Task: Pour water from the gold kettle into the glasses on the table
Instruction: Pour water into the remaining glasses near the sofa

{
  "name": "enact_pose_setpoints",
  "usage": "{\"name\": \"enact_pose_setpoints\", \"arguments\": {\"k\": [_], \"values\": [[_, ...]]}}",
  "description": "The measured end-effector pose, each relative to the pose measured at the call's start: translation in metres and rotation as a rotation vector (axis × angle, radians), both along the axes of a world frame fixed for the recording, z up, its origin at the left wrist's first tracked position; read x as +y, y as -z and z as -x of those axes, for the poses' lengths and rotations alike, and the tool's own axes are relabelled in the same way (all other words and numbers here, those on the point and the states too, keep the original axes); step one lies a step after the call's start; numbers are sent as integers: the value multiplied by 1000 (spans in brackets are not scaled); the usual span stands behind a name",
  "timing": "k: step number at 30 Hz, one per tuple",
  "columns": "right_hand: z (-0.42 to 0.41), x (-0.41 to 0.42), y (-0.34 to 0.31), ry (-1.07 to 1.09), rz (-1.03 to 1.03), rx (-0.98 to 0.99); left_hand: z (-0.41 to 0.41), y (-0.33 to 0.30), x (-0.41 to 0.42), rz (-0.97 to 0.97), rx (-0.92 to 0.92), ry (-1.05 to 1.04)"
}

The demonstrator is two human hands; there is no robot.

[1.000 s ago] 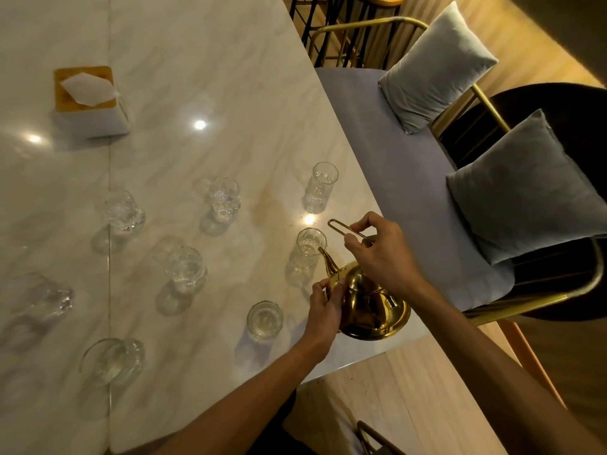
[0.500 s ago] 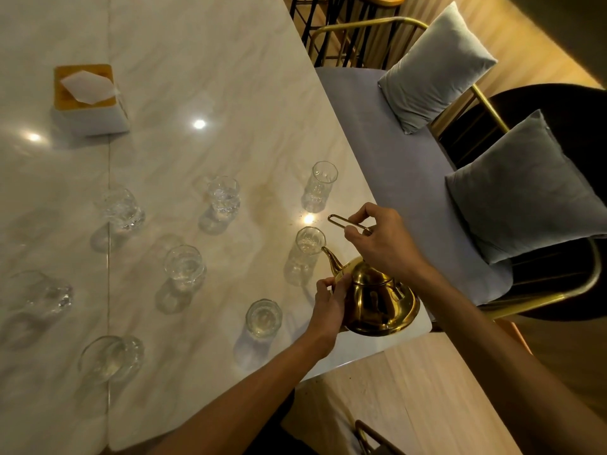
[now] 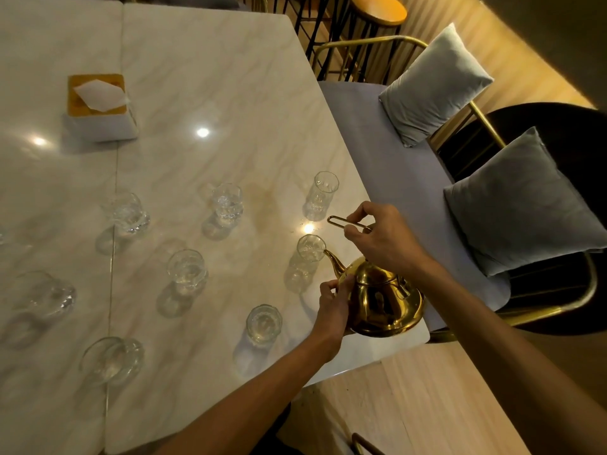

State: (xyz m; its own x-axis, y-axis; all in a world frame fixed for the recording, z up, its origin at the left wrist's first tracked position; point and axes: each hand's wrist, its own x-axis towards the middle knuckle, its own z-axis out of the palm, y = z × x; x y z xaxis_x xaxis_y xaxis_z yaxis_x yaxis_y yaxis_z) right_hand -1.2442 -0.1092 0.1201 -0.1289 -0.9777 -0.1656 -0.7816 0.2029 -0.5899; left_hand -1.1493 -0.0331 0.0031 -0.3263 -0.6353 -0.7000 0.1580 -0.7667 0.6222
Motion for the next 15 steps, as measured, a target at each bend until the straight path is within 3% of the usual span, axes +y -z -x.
{"name": "enact_pose_setpoints", "arguments": {"k": [15], "values": [[-7, -3, -16, -52, -37, 22, 4, -3, -1, -30, 48, -13]]}}
